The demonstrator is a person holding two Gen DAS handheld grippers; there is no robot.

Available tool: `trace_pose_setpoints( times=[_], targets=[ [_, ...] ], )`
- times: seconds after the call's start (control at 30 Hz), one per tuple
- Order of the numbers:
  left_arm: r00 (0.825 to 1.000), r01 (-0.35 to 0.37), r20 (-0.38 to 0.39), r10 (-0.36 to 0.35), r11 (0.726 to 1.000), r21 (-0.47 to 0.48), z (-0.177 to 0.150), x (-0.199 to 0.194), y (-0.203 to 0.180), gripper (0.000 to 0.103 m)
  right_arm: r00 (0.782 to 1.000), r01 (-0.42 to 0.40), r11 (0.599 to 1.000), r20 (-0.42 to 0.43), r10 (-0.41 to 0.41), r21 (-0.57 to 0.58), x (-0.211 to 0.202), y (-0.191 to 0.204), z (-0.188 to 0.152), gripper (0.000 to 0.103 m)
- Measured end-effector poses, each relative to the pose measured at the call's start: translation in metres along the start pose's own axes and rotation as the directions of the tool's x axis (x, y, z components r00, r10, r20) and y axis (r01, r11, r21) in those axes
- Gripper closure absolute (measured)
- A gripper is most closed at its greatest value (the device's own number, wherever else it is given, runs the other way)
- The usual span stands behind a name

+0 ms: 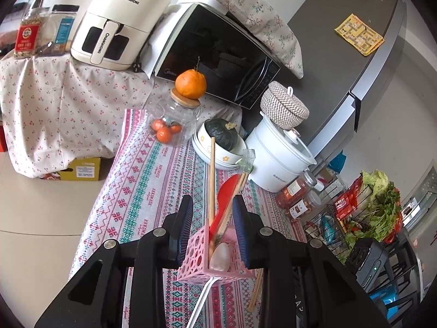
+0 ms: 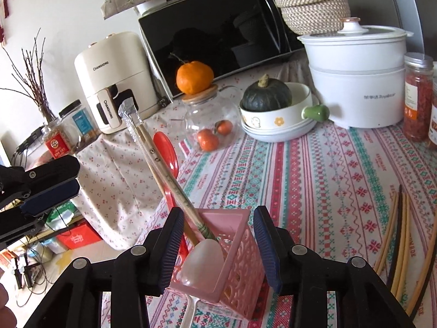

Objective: Organize utensils
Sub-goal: 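Lower the white spoon handle-first into the pink basket with the right tool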

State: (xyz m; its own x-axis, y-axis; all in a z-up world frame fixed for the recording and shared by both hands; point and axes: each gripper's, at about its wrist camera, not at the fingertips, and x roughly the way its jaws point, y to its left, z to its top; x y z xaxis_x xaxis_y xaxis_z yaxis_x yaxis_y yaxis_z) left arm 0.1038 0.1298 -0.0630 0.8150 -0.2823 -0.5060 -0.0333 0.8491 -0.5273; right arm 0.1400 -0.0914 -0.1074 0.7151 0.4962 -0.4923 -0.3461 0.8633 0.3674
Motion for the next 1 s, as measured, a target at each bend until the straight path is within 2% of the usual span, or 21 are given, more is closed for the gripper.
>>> trace_pose_setpoints(
  times=[0.2,0.3,0.37,0.47,0.5,0.6,0.8,0.9,1.0],
  targets=[
    [1.000,0.014,-0.024,-0.014,1.000,-0.024,0.001,0.004,0.002,0.071,0.991,-0.039,0.997,-0.127,0.030,-0.065,0.009,0.006,0.008,0.060],
    [0.999,0.019,-0.029,-0.020,1.000,-0.019,0.001,0.004,0.001,0.071,0.960,-0.108,0.994,-0.262,0.098,-0.024,0.022,0.010,0.021,0.061],
    [0.999,0.022,-0.035,-0.023,0.999,-0.027,0.002,0.004,0.002,0.071,0.921,-0.128,0.992,-0.372,0.118,-0.003,0.036,0.014,0.029,0.060],
    [0.998,0.023,-0.050,-0.025,0.999,-0.044,0.002,0.006,0.004,0.071,0.870,-0.027,0.999,-0.492,0.007,-0.034,0.056,0.021,0.037,0.060],
    [0.998,0.023,-0.056,-0.026,0.999,-0.049,0.002,0.006,0.005,0.071,0.846,-0.014,0.999,-0.533,-0.015,-0.051,0.062,0.024,0.037,0.060],
    [0.997,0.029,-0.070,-0.033,0.998,-0.062,0.002,0.008,0.006,0.071,0.792,0.016,0.995,-0.606,-0.072,-0.099,0.074,0.033,0.033,0.060],
    [0.995,0.031,-0.092,-0.041,0.994,-0.103,0.002,0.010,0.012,0.071,0.738,0.078,0.970,-0.641,-0.210,-0.229,0.083,0.047,0.028,0.060],
    [0.994,0.035,-0.097,-0.048,0.990,-0.137,0.004,0.010,0.018,0.071,0.700,0.086,0.964,-0.674,-0.237,-0.251,0.093,0.049,0.022,0.063],
    [0.994,0.038,-0.100,-0.053,0.988,-0.152,0.004,0.010,0.020,0.071,0.695,0.096,0.954,-0.667,-0.268,-0.284,0.098,0.054,0.019,0.065]
  ],
)
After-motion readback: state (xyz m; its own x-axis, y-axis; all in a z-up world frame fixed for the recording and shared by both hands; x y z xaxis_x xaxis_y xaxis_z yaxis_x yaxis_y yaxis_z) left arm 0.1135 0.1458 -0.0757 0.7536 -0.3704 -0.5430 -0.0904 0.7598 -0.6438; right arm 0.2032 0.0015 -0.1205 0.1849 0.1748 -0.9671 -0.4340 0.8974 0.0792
